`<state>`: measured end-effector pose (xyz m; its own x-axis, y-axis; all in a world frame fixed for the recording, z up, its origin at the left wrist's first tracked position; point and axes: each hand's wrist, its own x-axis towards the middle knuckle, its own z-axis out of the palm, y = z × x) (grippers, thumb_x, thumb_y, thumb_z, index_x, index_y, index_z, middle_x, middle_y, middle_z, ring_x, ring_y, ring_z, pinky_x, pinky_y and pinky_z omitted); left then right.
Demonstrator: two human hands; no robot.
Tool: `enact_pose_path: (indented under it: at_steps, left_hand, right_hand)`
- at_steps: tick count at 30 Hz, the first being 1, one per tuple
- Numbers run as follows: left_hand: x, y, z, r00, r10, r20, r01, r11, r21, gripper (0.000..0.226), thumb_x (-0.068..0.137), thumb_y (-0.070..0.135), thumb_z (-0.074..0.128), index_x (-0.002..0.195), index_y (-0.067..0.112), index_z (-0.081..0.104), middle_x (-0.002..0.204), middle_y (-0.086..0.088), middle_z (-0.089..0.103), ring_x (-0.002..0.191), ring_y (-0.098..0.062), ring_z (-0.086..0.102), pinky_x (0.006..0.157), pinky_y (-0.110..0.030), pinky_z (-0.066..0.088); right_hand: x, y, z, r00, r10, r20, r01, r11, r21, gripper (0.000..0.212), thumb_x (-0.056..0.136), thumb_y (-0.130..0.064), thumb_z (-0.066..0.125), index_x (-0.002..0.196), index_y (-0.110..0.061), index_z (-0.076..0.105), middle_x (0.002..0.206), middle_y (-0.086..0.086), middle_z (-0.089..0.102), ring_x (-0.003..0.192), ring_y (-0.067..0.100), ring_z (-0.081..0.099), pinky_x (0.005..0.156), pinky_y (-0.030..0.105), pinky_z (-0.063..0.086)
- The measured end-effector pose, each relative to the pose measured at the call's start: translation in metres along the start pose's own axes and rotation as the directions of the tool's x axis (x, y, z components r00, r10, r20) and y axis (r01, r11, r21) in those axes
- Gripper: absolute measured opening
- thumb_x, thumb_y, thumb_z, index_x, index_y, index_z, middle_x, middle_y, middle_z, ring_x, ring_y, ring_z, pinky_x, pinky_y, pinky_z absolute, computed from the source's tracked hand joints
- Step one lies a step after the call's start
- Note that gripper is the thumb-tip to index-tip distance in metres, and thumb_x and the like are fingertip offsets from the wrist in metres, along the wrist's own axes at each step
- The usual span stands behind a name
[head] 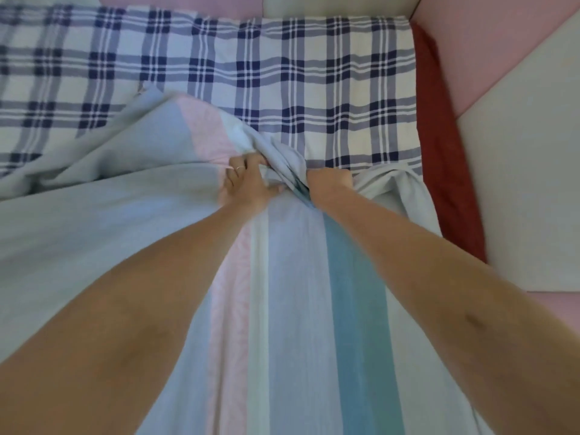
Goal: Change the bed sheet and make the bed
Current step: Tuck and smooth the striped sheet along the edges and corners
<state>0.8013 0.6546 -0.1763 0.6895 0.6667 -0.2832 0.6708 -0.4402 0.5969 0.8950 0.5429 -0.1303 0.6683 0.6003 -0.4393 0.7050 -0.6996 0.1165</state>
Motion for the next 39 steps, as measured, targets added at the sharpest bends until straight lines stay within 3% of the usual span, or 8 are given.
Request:
enact_pose_path:
  at_steps: [6, 10, 15, 22, 28, 31, 34, 39]
  left_hand:
    - [-0.039, -0.017, -0.019, 0.91, -0.099, -0.403, 0.141, 0.987, 0.074, 0.088, 0.073, 0.037, 0.074, 0.141, 0.007, 0.028, 0.151, -0.018, 0.017, 0.14, -0.035, 0.018, 0.109, -0.05, 0.017]
    - [-0.001, 0.004, -0.026, 0.845, -0.524, -0.108, 0.526, 0.851, -0.016, 0.157, 0.04, 0.057, 0.088, 0.149, 0.007, -0.014, 0.156, -0.018, -0.017, 0.144, -0.035, -0.015, 0.109, -0.065, 0.0]
    - [0.021, 0.017, -0.027, 0.799, -0.594, 0.09, 0.587, 0.804, 0.095, 0.176, 0.024, 0.066, 0.086, 0.143, 0.012, -0.031, 0.149, -0.015, -0.037, 0.137, -0.036, -0.034, 0.108, -0.068, -0.006]
    - [0.028, 0.021, -0.028, 0.769, -0.625, 0.133, 0.608, 0.78, 0.15, 0.173, 0.029, 0.064, 0.087, 0.143, 0.011, -0.031, 0.149, -0.018, -0.036, 0.136, -0.039, -0.033, 0.108, -0.062, -0.011]
    - [0.03, 0.027, -0.034, 0.767, -0.625, 0.149, 0.592, 0.777, 0.213, 0.172, 0.03, 0.066, 0.086, 0.143, 0.004, -0.028, 0.149, -0.022, -0.033, 0.137, -0.04, -0.031, 0.111, -0.055, -0.015]
    - [0.028, 0.03, -0.035, 0.755, -0.638, 0.152, 0.606, 0.767, 0.212, 0.173, 0.028, 0.067, 0.085, 0.142, 0.004, -0.029, 0.149, -0.022, -0.034, 0.137, -0.04, -0.031, 0.109, -0.055, -0.017]
    - [0.025, 0.03, -0.036, 0.768, -0.618, 0.166, 0.588, 0.784, 0.201, 0.173, 0.028, 0.068, 0.084, 0.142, 0.004, -0.03, 0.148, -0.022, -0.035, 0.136, -0.041, -0.032, 0.109, -0.055, -0.018]
    - [0.029, 0.022, -0.038, 0.769, -0.605, 0.209, 0.571, 0.796, 0.204, 0.172, 0.033, 0.068, 0.084, 0.141, 0.004, -0.032, 0.146, -0.023, -0.038, 0.134, -0.041, -0.036, 0.106, -0.058, -0.02]
  right_hand:
    - [0.01, 0.061, -0.076, 0.979, 0.204, -0.02, -0.189, 0.936, 0.297, 0.021, 0.094, -0.011, 0.046, 0.11, -0.003, 0.059, 0.1, 0.012, 0.061, 0.092, 0.03, 0.06, 0.08, 0.036, 0.049]
    - [0.072, 0.146, -0.105, 0.838, 0.515, 0.178, -0.288, 0.14, 0.947, 0.036, 0.102, -0.031, 0.033, 0.109, -0.003, 0.054, 0.107, 0.018, 0.061, 0.088, 0.026, 0.058, 0.089, 0.04, 0.051]
    - [0.055, 0.154, -0.102, 0.775, 0.623, -0.104, -0.214, 0.414, 0.885, 0.051, 0.101, -0.039, 0.033, 0.145, -0.012, 0.035, 0.149, 0.011, 0.037, 0.134, 0.025, 0.038, 0.106, 0.026, 0.024]
    - [0.085, 0.172, -0.041, 0.772, 0.621, 0.14, -0.394, 0.293, 0.871, 0.087, 0.093, -0.028, 0.054, 0.152, -0.022, -0.009, 0.16, 0.002, 0.007, 0.137, 0.024, 0.028, 0.107, 0.031, 0.03]
    - [0.04, 0.116, -0.015, 0.661, 0.579, -0.478, -0.228, 0.762, 0.607, 0.074, 0.089, -0.023, 0.053, 0.151, -0.014, 0.015, 0.156, 0.015, 0.021, 0.144, 0.031, 0.019, 0.115, 0.056, 0.014]
    - [-0.025, 0.048, 0.035, 0.807, 0.093, -0.583, 0.134, 0.933, 0.335, 0.065, 0.087, -0.033, 0.046, 0.147, -0.02, 0.025, 0.155, 0.015, 0.026, 0.143, 0.038, 0.018, 0.109, 0.066, 0.013]
    - [-0.042, 0.032, 0.077, 0.732, -0.586, -0.347, 0.557, 0.808, -0.19, 0.057, 0.088, -0.047, 0.039, 0.144, -0.034, 0.036, 0.153, 0.001, 0.034, 0.141, 0.037, 0.025, 0.103, 0.075, 0.014]
    - [0.049, 0.121, 0.037, 0.944, 0.195, -0.266, -0.207, 0.978, -0.017, 0.064, 0.095, -0.058, 0.015, 0.15, -0.037, -0.007, 0.161, -0.01, -0.002, 0.146, 0.037, -0.001, 0.105, 0.072, -0.001]
